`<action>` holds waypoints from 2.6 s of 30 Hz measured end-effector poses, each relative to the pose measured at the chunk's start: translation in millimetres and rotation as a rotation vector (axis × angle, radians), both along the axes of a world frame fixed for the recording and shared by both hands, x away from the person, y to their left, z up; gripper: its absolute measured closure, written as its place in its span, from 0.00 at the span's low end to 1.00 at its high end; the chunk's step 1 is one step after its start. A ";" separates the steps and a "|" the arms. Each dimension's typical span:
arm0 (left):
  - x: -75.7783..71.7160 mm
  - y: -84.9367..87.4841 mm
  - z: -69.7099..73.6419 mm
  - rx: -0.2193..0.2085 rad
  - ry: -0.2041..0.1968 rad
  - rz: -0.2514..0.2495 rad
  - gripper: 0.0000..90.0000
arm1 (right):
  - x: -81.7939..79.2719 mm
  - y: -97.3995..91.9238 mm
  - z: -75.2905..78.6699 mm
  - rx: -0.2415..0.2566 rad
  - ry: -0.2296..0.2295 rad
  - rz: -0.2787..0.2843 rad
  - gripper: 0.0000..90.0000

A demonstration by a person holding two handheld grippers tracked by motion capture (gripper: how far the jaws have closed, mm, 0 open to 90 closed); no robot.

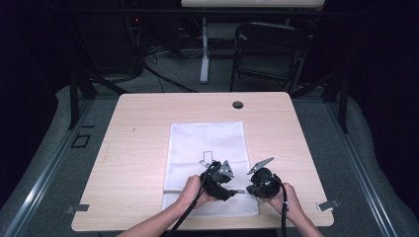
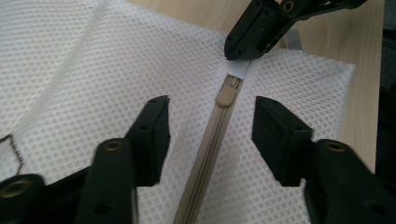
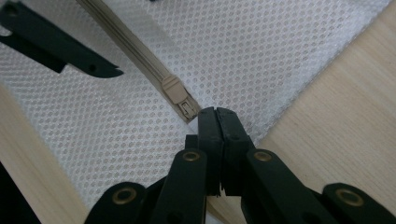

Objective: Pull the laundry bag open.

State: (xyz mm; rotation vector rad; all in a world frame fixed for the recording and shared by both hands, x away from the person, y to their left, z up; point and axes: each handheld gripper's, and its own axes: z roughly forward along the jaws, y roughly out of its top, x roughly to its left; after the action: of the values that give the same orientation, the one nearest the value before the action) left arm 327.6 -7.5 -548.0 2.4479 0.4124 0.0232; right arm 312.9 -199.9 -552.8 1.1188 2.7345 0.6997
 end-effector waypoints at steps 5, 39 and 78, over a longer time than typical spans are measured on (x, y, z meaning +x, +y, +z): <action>-2.9 -12.8 -4.9 0.014 0.003 -0.044 0.73 | -0.7 1.4 -2.5 0.006 0.008 0.000 1.00; 4.6 -26.3 -13.2 0.045 0.040 -0.059 0.91 | 1.8 -1.4 -3.6 0.024 0.048 -0.040 1.00; 7.5 -7.2 -7.0 0.041 0.064 -0.044 0.91 | 3.0 0.0 -2.8 0.018 0.063 -0.048 1.00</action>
State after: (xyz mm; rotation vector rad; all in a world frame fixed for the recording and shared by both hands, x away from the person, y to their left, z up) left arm 335.1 -14.7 -555.0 2.5022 0.3898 -0.0661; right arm 315.8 -199.9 -555.6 1.2260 2.7479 0.6964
